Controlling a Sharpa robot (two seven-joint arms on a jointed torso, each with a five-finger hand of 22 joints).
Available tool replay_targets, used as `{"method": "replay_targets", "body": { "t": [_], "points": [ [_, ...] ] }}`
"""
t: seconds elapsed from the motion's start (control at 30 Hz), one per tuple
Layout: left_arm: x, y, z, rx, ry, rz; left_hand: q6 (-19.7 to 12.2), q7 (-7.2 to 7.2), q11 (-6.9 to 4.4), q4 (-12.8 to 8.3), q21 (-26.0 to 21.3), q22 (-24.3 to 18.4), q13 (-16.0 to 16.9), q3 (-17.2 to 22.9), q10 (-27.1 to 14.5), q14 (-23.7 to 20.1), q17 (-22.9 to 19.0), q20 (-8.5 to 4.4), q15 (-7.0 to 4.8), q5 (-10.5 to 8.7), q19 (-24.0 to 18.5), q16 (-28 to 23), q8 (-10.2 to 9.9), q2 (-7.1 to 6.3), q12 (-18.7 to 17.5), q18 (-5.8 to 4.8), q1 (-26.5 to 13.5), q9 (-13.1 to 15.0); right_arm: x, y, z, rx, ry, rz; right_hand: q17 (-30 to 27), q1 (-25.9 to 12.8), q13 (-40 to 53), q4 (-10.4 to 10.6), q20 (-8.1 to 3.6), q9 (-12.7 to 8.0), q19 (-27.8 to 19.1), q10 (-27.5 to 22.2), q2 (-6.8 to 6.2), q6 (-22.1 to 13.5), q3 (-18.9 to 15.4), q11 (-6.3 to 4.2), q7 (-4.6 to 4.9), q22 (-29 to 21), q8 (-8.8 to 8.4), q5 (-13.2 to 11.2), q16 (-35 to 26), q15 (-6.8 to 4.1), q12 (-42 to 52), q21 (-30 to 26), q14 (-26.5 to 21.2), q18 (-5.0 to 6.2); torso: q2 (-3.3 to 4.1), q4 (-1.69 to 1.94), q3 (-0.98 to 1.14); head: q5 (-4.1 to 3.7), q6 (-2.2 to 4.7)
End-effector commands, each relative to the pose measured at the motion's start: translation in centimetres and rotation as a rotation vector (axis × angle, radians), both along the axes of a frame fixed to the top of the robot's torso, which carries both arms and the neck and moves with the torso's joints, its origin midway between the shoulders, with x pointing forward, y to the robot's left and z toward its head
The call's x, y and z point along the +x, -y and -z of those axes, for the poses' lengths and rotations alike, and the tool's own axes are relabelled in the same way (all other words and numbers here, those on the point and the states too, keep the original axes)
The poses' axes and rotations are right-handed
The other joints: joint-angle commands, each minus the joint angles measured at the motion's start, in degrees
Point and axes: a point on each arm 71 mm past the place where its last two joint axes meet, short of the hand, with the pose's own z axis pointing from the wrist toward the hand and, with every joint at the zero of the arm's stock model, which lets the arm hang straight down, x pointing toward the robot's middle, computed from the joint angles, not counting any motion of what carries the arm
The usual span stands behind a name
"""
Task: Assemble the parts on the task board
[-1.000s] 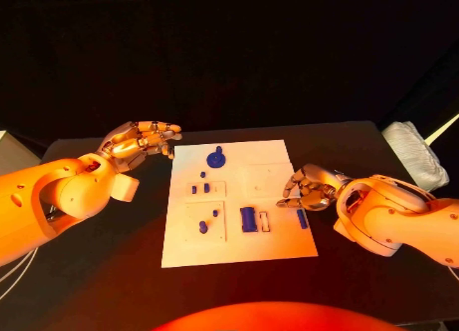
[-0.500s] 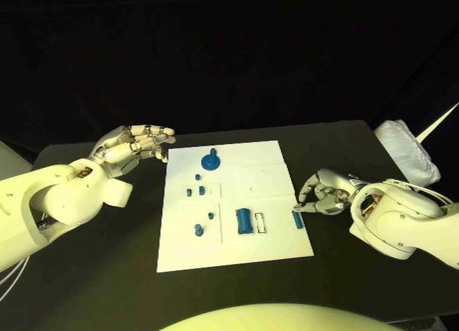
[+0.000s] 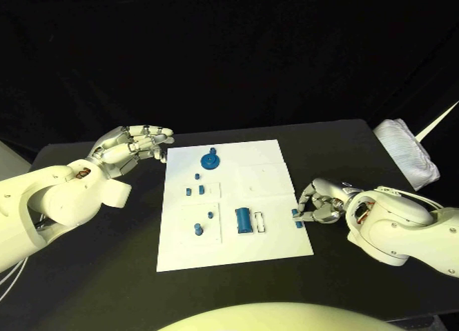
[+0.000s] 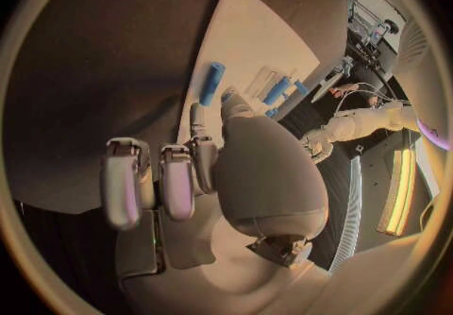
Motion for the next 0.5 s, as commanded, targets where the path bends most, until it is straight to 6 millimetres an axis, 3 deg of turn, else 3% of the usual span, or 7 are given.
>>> {"method": "replay_targets", "body": {
  "t": [0.03, 0.3, 0.43, 0.5],
  "points": [
    [-0.1, 0.2, -0.1, -0.018, 0.005, 0.017, -0.04, -0.12, 0.0, 0.29, -0.31, -0.06, -0.06, -0.14, -0.28, 0.36, -0.08, -0.11, 0.13, -0.11, 0.35, -0.21, 0.36, 0.02, 0.22, 0.79, -0.6, -0.09, -0.2, -0.1, 0.5, -0.046, -0.022, -0.017, 8.63, -0.67, 7.54, -0.03, 0.41, 0.06, 4.73, 1.31, -0.11, 0.47, 0.32, -0.12, 0.06, 13.46, 0.2, -0.34, 0.02, 0.11, 0.03, 0.13, 4.69, -0.91, 0.03, 0.06, -0.06, 0.02, -0.11],
    [-0.1, 0.1, -0.1, -0.017, 0.004, 0.016, -0.04, -0.12, 0.0, 0.29, -0.31, -0.06, -0.06, -0.14, -0.28, 0.36, -0.08, -0.11, 0.13, -0.11, 0.35, -0.21, 0.36, 0.02, 0.22, 0.79, -0.6, -0.09, -0.2, -0.6, 1.6, -0.082, -0.04, -0.04, 8.61, -0.06, 7.53, -0.22, 0.27, 0.11, 4.73, 1.32, -0.15, 0.88, 1.05, -0.34, -0.17, 13.46, 0.35, -0.34, 0.01, -0.07, -0.02, 0.13, 4.68, -0.91, 0.0, 0.04, -0.03, 0.14, -0.34],
    [-0.2, 0.0, -0.1, -0.017, 0.004, 0.016, -0.04, -0.12, 0.0, 0.29, -0.31, -0.06, -0.06, -0.14, -0.28, 0.36, -0.08, -0.11, 0.13, -0.11, 0.35, -0.21, 0.36, 0.02, 0.22, 0.79, -0.6, -0.09, -0.2, -1.1, 2.0, -0.092, -0.044, -0.056, 8.63, 1.96, 7.57, -0.74, 0.08, 0.07, 4.74, 1.35, -0.34, 1.05, 2.32, -0.55, -0.38, 13.48, 0.34, 0.0, 0.0, -0.29, -0.01, 0.21, 4.68, -0.92, 0.01, 0.02, -0.02, 0.2, -0.33],
    [-0.2, 0.0, -0.1, -0.017, 0.004, 0.016, 0.01, -0.16, -0.03, 0.4, -0.47, -0.17, -0.07, -0.22, -0.29, 0.36, -0.09, -0.11, 0.12, -0.13, 0.42, -0.19, 0.4, 0.06, 0.28, 0.79, -0.62, -0.08, -0.2, -1.3, 2.3, -0.101, -0.045, -0.065, 8.69, 4.76, 7.57, -1.84, -0.09, -0.01, 4.74, 1.32, -0.07, 1.16, 3.97, -0.77, -0.6, 13.49, 0.28, 0.54, 0.02, -0.48, -0.06, 0.25, 4.69, -0.93, 0.01, 0.04, -0.04, 0.24, -0.41]
  ]
}}
